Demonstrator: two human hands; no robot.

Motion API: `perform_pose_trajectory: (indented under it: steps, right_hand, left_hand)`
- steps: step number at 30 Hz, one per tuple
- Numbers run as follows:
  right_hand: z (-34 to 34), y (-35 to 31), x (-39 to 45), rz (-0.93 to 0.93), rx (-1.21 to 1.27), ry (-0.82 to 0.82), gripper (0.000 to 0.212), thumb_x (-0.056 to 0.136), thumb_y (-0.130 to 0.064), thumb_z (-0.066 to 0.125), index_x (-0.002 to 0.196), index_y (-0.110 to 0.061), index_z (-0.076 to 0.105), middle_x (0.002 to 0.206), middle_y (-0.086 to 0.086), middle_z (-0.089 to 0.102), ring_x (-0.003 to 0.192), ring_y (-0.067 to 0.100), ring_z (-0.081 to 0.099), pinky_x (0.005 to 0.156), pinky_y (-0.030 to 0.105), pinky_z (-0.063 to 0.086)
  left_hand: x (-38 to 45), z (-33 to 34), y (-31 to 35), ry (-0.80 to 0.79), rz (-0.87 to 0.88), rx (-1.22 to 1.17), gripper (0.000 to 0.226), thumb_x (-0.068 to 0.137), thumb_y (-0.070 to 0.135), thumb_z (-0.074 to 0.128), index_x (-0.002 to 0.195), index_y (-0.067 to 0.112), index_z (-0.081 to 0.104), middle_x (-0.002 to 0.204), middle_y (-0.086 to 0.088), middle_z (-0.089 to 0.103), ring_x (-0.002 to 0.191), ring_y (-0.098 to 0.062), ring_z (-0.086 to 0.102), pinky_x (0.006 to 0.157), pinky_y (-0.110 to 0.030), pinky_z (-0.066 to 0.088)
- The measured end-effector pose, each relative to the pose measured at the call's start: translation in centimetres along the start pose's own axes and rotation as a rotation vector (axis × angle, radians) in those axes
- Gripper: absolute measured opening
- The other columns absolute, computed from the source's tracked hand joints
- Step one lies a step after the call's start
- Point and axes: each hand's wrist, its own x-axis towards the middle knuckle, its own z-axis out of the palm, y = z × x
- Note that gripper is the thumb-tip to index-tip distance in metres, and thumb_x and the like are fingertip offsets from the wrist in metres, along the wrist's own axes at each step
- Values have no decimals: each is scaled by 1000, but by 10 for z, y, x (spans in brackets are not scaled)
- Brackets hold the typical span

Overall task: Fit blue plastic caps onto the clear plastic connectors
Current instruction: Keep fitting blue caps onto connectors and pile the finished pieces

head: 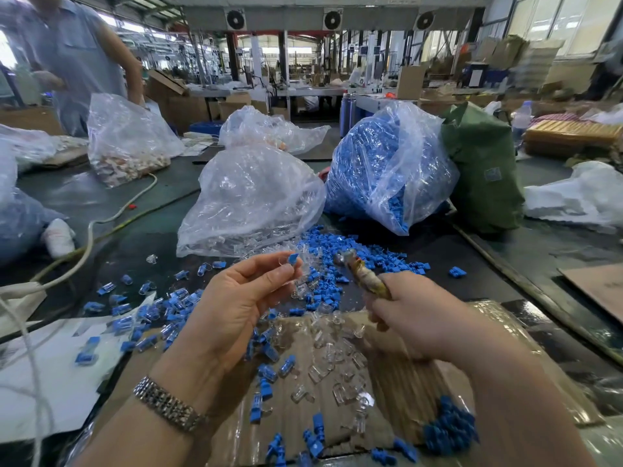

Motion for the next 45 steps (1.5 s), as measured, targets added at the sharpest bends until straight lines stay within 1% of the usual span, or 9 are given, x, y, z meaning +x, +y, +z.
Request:
perform_pose_trajectory:
  steps: [7, 15, 22, 26, 33, 37, 39, 41, 45]
  right_hand:
    - [-2, -16, -6, -169, 274, -267, 34, 105, -27, 52, 92, -2, 71, 90, 10, 78, 93, 29, 72, 87, 40, 55]
    - [6, -16, -4, -205, 270, -252, 32, 104, -34, 54, 84, -12, 67, 86, 6, 77, 90, 34, 70, 89, 53, 53]
    - [18, -18, 1, -211, 354, -196, 33, 104, -38, 52, 78, -17, 52, 64, 2, 55, 53, 17, 53, 53, 27, 45]
    - [18, -15, 1, -212, 299, -188, 35, 103, -42, 53, 80, -15, 53, 61, 0, 57, 53, 18, 55, 53, 29, 46]
    - [4, -12, -5, -168, 356, -198, 40, 100, -48, 53, 96, -9, 60, 79, 6, 73, 66, 15, 69, 67, 34, 56]
    - [0, 1, 1, -77, 177, 28, 32, 97, -47, 61, 87, -18, 55, 77, 0, 59, 67, 17, 55, 63, 35, 42]
    - [4, 3, 5, -13, 42, 72, 31, 95, -48, 63, 86, -20, 51, 82, 0, 59, 73, 19, 55, 66, 34, 45]
    - [13, 4, 10, 56, -125, 86, 33, 93, -52, 62, 90, -22, 49, 98, 2, 59, 92, 25, 58, 87, 44, 50]
    - [24, 3, 16, 177, -289, 69, 40, 95, -57, 58, 113, -23, 47, 126, 8, 49, 123, 34, 46, 107, 59, 35]
  left_hand:
    - [3, -1, -2, -17, 33, 6, 38, 60, 23, 86, 97, 16, 82, 109, -9, 77, 104, -21, 73, 89, -29, 59]
    - [-2, 4, -4, -15, 102, 151, 41, 63, 32, 84, 102, 21, 81, 110, -10, 77, 112, -29, 70, 101, -41, 50]
    - [-6, 9, -4, 21, 201, 292, 25, 75, 21, 77, 99, 18, 81, 102, -4, 79, 104, -13, 73, 87, -20, 56]
    - [-8, 10, -3, 25, 253, 376, 25, 76, 25, 75, 100, 20, 81, 99, 2, 80, 98, -6, 73, 79, -7, 51]
    - [-4, -2, 5, 110, 313, 382, 18, 80, 21, 77, 97, 27, 79, 97, -1, 78, 95, -17, 74, 83, -22, 58]
    - [-5, -25, 14, 384, 322, 981, 17, 89, 18, 70, 85, 35, 73, 82, 5, 70, 67, -7, 64, 58, -23, 52]
    - [-7, -30, 18, 532, 241, 1403, 18, 87, 20, 66, 76, 34, 68, 87, 3, 60, 83, -19, 60, 75, -37, 46]
    - [-9, -31, 21, 598, 135, 1665, 17, 88, 21, 61, 76, 32, 68, 92, 0, 49, 98, -27, 53, 87, -45, 34]
    - [-8, -24, 17, 444, 180, 1653, 15, 91, 24, 62, 85, 37, 64, 98, 6, 42, 109, -24, 44, 92, -45, 33]
